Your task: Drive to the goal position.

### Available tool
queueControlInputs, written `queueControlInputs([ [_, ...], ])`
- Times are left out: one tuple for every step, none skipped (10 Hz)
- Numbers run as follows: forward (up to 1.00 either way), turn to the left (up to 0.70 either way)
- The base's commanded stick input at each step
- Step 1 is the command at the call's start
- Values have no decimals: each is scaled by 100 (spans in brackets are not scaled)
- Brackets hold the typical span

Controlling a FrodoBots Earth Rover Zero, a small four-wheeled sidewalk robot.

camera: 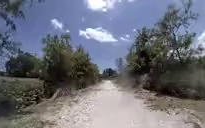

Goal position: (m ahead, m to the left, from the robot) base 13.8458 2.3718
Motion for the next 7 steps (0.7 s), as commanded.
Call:
queueControlInputs([
  [85, 0],
  [85, 0],
  [85, 0],
  [85, 0],
  [85, 0],
  [85, 0],
  [85, 0],
])
